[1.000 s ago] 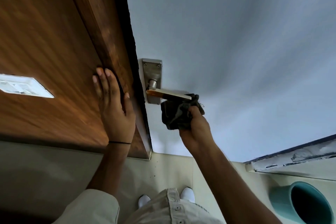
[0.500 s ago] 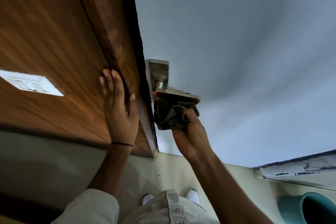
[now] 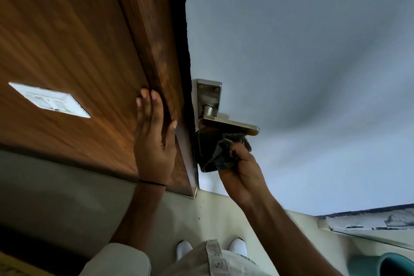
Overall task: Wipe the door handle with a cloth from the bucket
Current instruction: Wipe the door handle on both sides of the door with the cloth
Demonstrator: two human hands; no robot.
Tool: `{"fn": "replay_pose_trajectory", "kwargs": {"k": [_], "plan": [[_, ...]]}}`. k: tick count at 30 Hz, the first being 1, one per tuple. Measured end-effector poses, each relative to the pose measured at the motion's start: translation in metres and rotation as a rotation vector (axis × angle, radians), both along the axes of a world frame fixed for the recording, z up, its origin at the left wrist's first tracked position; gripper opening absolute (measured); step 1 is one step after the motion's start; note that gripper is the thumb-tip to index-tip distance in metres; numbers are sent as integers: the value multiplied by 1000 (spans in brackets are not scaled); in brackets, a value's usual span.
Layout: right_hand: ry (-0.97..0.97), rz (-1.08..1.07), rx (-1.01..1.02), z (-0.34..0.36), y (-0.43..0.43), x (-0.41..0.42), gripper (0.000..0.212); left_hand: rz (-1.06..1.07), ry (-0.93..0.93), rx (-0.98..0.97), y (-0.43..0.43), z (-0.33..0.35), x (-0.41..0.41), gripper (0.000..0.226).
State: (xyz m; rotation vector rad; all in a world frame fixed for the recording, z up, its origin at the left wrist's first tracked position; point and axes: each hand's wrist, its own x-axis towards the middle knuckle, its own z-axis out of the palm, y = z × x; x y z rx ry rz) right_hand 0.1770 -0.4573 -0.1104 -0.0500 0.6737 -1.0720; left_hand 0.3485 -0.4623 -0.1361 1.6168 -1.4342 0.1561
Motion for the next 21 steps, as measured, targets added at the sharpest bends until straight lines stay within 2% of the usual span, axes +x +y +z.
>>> {"fn": "replay_pose_trajectory", "kwargs": {"k": [15, 21], "plan": [[34, 65, -19, -7, -14, 8, 28, 61, -37, 34, -4, -6, 1, 73], [73, 24, -41, -12, -10, -24, 37, 55, 36, -33, -8, -9, -9, 70]]}}
